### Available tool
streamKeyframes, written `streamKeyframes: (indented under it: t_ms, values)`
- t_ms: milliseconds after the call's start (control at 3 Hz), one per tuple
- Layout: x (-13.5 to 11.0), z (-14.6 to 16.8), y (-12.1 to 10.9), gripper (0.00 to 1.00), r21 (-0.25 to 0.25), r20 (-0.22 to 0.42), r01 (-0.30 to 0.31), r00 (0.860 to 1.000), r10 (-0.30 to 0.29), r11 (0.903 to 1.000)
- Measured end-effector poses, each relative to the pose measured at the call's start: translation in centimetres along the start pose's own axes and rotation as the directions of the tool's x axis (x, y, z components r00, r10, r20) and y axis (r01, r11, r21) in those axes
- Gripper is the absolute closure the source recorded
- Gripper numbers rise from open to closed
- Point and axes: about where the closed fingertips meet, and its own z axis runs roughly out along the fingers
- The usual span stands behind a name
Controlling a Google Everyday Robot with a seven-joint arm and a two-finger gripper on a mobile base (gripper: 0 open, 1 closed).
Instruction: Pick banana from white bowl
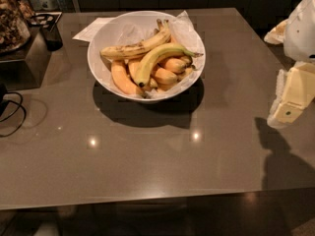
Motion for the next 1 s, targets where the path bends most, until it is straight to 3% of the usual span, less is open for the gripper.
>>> streamKeyframes:
  t_ms: [333,667,1000]
  values:
    - [0.0,0.0,0.0,0.0,0.0,0.0,0.0,1.0,0.0,1.0]
    - [-1.2,-0.2,-0.1,0.0,0.008,0.013,0.041,0.999,-0.041,0.9991]
    - [-3.8,0.6,0.0,0.0,-0.015,0.027,0.144,0.989,-0.143,0.9895]
